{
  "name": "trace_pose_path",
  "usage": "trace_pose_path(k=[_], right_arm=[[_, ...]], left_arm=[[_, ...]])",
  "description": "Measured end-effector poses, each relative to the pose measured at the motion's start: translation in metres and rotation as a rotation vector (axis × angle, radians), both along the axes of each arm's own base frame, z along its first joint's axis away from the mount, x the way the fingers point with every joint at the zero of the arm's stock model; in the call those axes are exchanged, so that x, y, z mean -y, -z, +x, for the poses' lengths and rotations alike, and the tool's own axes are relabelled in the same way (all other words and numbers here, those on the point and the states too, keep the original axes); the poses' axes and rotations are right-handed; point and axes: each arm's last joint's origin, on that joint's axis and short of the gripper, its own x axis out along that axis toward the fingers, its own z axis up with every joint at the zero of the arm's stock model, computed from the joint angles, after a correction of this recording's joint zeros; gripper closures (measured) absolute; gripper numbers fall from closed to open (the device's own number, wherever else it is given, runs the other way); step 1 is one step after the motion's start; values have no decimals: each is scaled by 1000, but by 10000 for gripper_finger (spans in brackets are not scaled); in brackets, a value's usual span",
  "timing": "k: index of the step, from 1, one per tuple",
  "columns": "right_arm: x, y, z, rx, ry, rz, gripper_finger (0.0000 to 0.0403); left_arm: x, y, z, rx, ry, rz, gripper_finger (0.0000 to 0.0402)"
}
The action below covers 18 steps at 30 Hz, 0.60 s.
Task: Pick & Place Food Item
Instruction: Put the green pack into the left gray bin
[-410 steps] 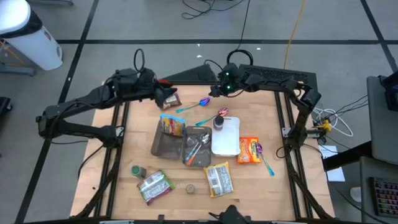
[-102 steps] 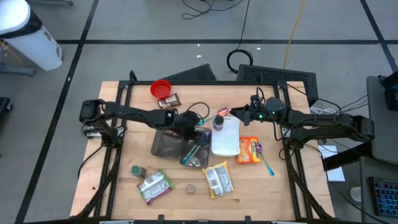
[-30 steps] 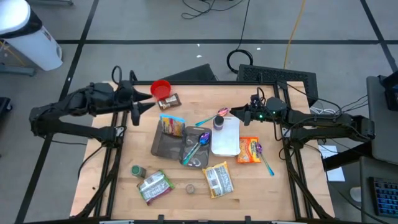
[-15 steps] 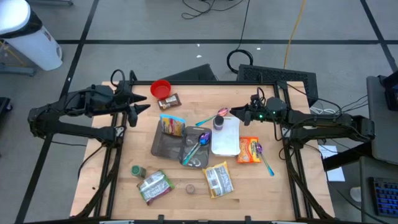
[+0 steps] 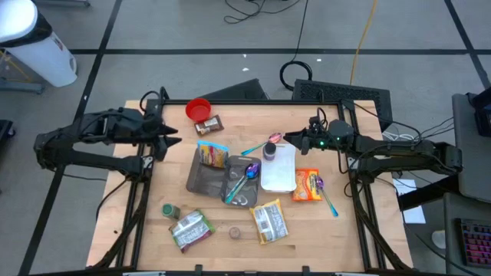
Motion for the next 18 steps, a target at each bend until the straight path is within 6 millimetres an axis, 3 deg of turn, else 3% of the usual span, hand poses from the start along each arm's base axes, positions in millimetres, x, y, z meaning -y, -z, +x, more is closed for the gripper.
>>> trace_pose_path(k=[10, 18], right_arm=[[0, 0, 0, 0, 0, 0, 238], [0, 1, 0, -22, -10, -49, 238]], left_arm=[[4, 0, 1, 19, 58, -133, 210], [8, 4, 13, -14, 154, -198, 210]])
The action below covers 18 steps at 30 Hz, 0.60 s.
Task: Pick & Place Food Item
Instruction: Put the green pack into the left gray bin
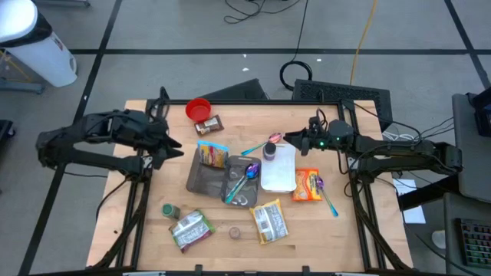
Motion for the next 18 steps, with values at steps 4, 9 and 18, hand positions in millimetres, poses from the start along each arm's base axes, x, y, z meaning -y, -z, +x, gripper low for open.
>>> trace_pose_path(k=[4, 9, 18], right_arm=[[0, 0, 0, -4, -3, -27, 238], [0, 0, 0, -2, -1, -20, 238], [2, -7, 1, 58, 54, -60, 238]], left_arm=[[0, 1, 7, -7, 13, 15, 210], [-1, 5, 18, -40, 23, 34, 211], [-2, 14, 36, -104, -16, -36, 210]])
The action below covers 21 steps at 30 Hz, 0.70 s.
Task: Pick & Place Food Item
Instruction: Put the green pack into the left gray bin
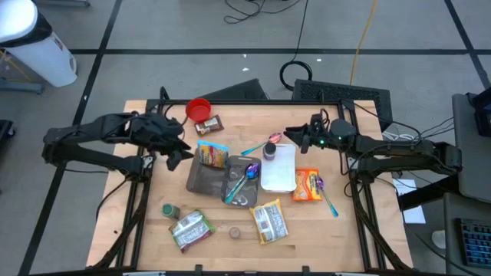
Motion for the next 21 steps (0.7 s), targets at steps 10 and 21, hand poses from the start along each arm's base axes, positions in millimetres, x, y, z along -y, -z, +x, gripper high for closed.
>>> trace_pose_path(k=[10, 21], right_arm=[[-1, -6, 1, 97, 0, 96, 238], [-15, -25, 17, 390, -80, -8, 238]], left_arm=[[6, 4, 10, -13, 104, -7, 210], [23, 2, 11, 3, 171, -41, 211]])
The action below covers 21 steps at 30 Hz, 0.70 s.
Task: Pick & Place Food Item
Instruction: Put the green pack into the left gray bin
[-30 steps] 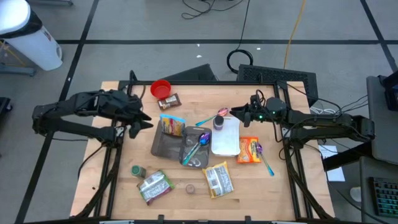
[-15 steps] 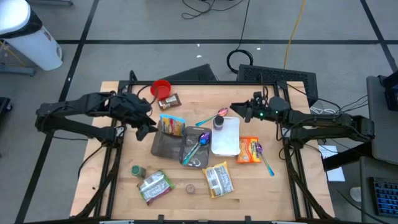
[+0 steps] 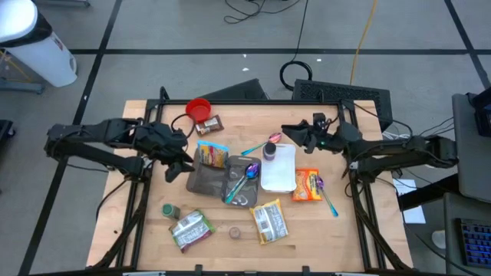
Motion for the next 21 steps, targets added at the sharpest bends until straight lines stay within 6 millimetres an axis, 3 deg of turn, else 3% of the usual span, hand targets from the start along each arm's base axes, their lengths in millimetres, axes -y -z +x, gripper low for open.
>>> trace_pose_path(k=[6, 10, 15, 21], right_arm=[[-5, -7, 15, 64, -19, -6, 238], [-15, -32, 35, 85, -96, -88, 238], [-23, -68, 65, -68, -156, -225, 238], [-27, -93, 88, -226, -226, -312, 238]], left_arm=[[7, 0, 0, 2, 31, -9, 211], [15, 0, -2, -8, 81, -51, 211], [29, 3, 0, -40, 142, -86, 211], [46, 14, 13, -117, 195, -89, 211]])
